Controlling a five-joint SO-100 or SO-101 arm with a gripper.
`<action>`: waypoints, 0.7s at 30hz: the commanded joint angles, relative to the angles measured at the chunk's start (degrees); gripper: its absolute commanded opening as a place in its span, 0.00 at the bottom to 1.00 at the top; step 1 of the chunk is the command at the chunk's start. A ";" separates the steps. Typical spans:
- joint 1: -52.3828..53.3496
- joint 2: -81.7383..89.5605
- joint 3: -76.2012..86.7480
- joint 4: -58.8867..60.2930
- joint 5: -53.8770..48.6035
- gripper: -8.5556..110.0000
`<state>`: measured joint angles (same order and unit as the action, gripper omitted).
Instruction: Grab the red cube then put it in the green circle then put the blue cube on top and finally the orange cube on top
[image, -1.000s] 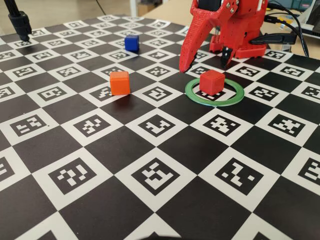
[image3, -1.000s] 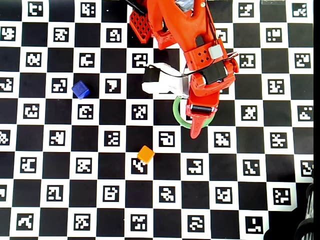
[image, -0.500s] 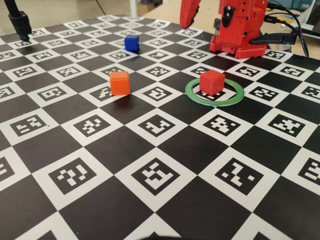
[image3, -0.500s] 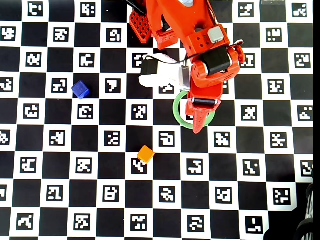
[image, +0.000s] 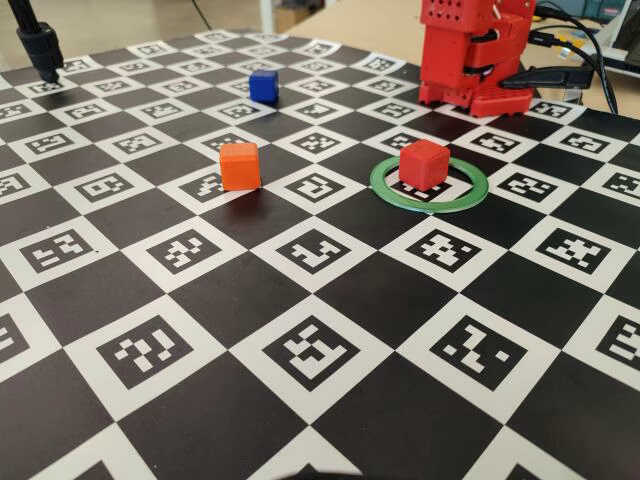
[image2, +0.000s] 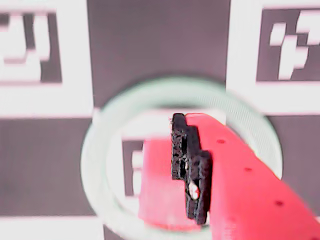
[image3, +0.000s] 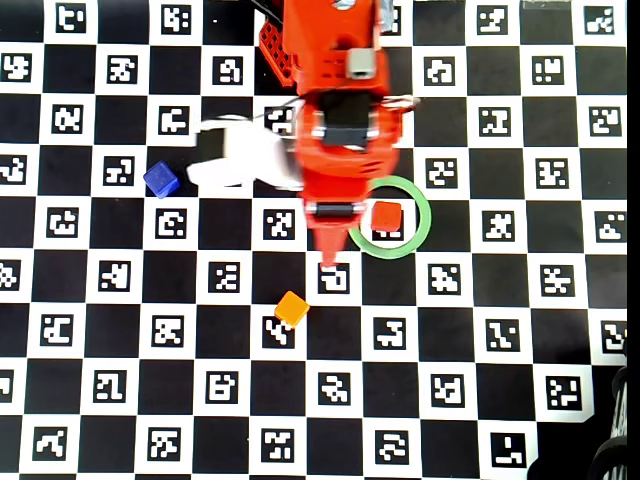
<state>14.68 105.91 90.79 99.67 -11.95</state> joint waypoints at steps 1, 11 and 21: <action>9.49 1.23 -4.39 4.31 -7.91 0.43; 28.12 1.41 -0.97 1.49 -26.81 0.43; 35.86 1.23 5.98 -7.21 -36.12 0.43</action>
<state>48.96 105.91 96.94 94.92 -46.05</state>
